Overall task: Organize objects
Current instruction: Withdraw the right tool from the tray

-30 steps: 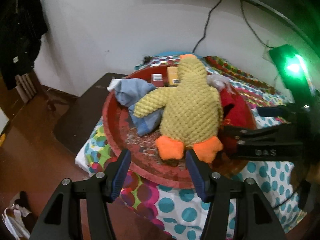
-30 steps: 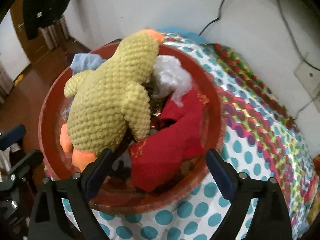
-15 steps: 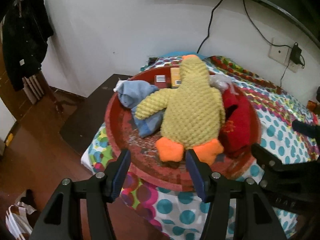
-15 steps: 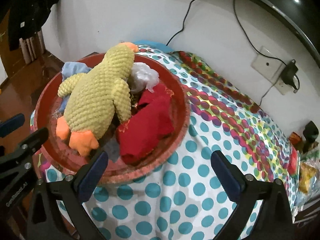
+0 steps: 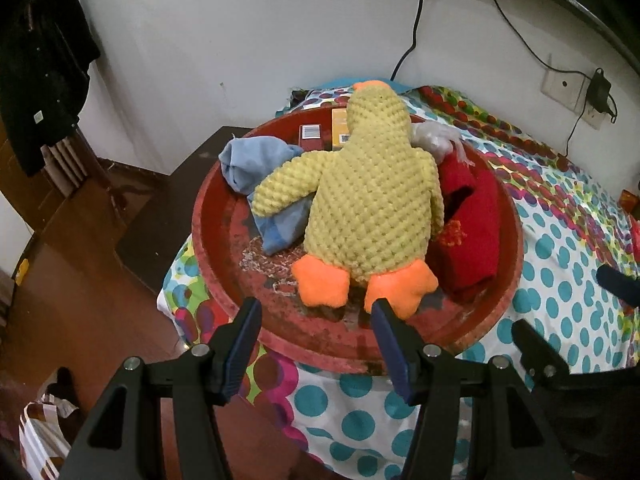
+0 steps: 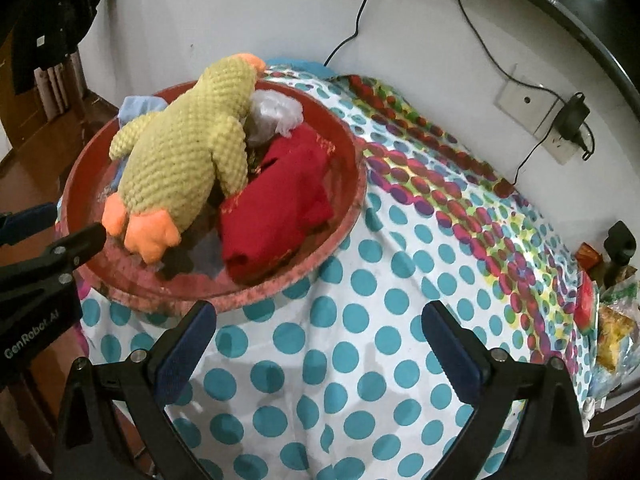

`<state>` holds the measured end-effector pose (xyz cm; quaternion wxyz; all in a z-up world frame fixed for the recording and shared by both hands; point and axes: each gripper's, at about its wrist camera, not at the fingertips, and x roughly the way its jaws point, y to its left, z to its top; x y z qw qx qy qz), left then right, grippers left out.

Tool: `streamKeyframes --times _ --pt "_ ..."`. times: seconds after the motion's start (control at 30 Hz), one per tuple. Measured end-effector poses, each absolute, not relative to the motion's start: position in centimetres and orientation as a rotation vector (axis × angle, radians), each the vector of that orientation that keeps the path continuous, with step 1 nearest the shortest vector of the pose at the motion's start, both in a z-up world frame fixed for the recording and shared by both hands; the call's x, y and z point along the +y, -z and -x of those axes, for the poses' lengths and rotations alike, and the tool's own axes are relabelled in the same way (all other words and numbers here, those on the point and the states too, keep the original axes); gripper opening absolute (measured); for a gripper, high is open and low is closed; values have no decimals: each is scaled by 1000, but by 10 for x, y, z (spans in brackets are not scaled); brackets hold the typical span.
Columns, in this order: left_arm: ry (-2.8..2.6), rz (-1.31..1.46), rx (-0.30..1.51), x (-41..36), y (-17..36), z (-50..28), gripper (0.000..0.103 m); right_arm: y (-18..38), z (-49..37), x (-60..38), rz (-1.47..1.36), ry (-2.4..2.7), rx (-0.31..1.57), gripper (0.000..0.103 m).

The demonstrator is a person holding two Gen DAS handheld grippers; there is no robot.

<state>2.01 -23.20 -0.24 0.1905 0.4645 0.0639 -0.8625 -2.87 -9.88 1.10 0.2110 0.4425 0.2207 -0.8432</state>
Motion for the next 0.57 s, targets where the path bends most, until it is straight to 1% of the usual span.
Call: streamKeyframes --times 0.07,0.2,0.43,0.57 --pt "2415 -1299 167 -231 2 -19 59 -10 27 -99 -1239 2330 609 102" --pt "2430 -1327 222 -234 3 -16 59 -8 26 -102 -1255 2302 589 102" --pt "2432 -1299 228 -233 1 -16 59 -7 23 -107 -1259 2275 593 102" --pt "2429 -1276 188 -230 -2 -16 59 -6 22 -110 -1261 2261 599 102"
